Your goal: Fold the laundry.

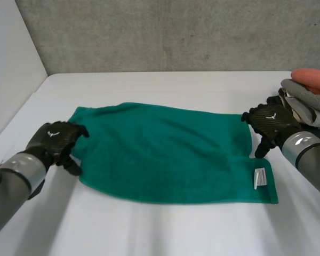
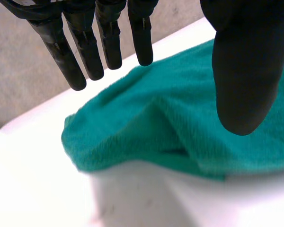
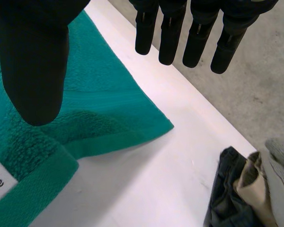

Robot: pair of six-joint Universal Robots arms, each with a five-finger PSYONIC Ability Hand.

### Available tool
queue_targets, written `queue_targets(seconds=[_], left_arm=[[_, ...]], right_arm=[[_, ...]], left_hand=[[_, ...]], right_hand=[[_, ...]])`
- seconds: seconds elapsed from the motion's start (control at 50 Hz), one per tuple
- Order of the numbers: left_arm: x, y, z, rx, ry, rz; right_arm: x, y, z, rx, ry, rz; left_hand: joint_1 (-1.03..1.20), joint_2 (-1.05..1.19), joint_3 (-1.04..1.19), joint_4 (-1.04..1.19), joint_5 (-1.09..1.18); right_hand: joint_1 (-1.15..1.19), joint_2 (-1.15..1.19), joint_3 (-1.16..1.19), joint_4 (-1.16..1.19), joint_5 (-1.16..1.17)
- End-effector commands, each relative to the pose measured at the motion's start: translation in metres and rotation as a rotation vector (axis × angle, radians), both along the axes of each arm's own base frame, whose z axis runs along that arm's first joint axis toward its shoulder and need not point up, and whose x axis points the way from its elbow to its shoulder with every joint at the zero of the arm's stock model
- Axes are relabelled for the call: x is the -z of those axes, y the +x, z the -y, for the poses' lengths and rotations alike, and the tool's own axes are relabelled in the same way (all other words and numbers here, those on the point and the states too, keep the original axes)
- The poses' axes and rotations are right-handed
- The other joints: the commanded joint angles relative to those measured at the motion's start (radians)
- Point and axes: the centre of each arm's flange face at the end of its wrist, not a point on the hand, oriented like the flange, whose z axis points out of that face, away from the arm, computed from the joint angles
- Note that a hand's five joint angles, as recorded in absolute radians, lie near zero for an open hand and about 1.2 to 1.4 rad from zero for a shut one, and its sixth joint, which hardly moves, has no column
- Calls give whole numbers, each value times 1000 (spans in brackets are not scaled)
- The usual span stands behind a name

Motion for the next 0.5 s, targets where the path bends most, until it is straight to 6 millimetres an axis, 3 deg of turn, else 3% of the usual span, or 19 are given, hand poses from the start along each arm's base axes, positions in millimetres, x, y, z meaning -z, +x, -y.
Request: queue_targets(seconds=[0.02, 0.14, 0.24, 0.5], left_arm=[[15, 34, 5, -72, 74, -27], [21, 42, 13, -44, 122, -108], [26, 36, 13, 23, 189, -202], [47, 24, 22, 49, 239, -191]], right_arm=[[-9, -9, -28, -33, 130, -27], [-6, -13, -57, -122, 244, -53], [6, -18, -73, -144, 287, -47], [38, -24, -76, -175, 225, -40]], left_hand=[[26, 32, 32, 42, 47], [94, 99, 100, 110, 114], [264, 270, 270, 280, 285], [115, 120, 121, 131, 135]], right_hand=[[18, 6, 23, 30, 50], [156, 144, 161, 168, 188], [214, 203, 219, 227, 247], [144, 133, 149, 157, 176]])
